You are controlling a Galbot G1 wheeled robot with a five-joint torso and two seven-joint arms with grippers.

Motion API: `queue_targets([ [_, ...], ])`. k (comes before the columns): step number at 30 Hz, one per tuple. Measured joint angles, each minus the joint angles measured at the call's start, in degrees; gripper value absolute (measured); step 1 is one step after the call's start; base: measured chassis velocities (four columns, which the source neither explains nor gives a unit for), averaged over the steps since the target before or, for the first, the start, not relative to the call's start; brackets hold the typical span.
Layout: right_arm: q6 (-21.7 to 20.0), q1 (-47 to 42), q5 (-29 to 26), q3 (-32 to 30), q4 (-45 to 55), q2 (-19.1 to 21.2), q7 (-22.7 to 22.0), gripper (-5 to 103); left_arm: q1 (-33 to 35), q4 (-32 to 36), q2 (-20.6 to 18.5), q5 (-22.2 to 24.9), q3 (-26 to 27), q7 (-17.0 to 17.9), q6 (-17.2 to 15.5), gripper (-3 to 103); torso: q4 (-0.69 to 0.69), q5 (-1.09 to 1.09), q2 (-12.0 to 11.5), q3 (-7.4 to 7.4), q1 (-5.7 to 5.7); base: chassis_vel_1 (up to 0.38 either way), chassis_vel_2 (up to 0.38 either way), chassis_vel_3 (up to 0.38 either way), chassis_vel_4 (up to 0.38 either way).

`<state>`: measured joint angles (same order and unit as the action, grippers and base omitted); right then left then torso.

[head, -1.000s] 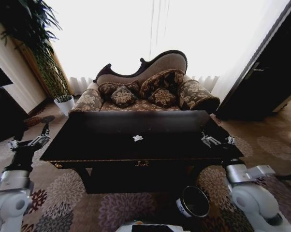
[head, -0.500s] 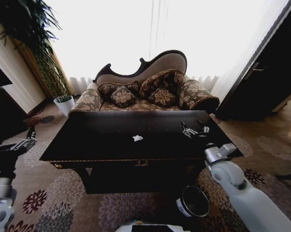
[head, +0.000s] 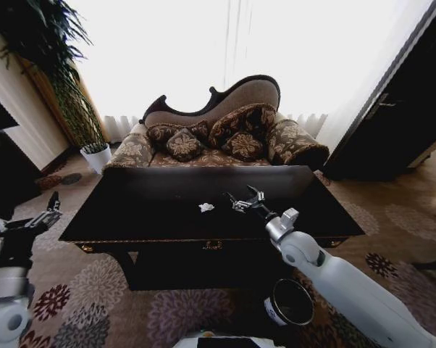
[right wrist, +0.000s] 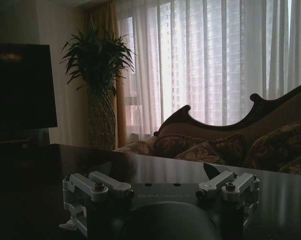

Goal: Move to the front of the table and place the trash on the table into the trash bin.

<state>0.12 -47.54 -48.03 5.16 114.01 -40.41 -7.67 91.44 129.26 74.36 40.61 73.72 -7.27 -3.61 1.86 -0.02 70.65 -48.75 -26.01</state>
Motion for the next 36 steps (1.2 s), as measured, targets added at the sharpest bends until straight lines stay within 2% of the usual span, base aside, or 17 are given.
queue_targets([
  [4,0.11,4.64,0.24,4.18,-2.08,0.62,0.22,100,-0.61,-1.08,-0.51,-0.05,-0.22,-0.01,0.06,100,0.01,0.00,0.00,0.00,0.00,0.000,0.000,0.000,0.000],
  [8,0.38,11.92,0.95,12.11,-6.46,0.40,0.17,100,-1.13,-1.97,-0.96,-0.07,-0.22,-0.02,0.07,100,0.01,0.00,0.00,0.00,0.00,0.000,0.000,0.000,0.000],
  [9,0.38,11.92,0.95,12.11,-6.46,0.40,0.17,100,-1.13,-1.97,-0.96,-0.07,-0.22,-0.02,0.07,100,0.01,0.00,0.00,0.00,0.00,0.000,0.000,0.000,0.000],
  [14,-0.32,17.20,0.78,20.14,-8.62,1.30,-0.38,100,-1.18,-1.74,-0.44,0.07,0.46,0.01,0.07,100,-0.02,0.01,0.00,0.00,0.00,0.000,0.000,0.000,0.000],
  [23,-4.52,21.89,-2.74,26.20,-6.56,5.39,-1.55,100,-0.41,0.33,0.32,0.23,0.22,0.01,0.36,100,0.00,0.02,0.00,0.00,0.01,0.000,0.000,0.000,0.000],
  [29,-5.37,25.50,-4.95,27.64,-5.52,6.42,-2.17,100,-0.28,0.45,0.49,0.21,0.11,0.01,0.54,100,-0.01,0.00,0.00,0.00,0.01,0.000,0.000,0.000,0.000],
  [36,-5.74,28.10,-8.55,28.89,-3.04,9.60,-2.18,100,-0.26,1.44,0.54,0.22,-0.25,0.01,0.55,100,0.00,0.01,0.00,0.00,0.01,0.000,0.000,0.000,0.000],
])
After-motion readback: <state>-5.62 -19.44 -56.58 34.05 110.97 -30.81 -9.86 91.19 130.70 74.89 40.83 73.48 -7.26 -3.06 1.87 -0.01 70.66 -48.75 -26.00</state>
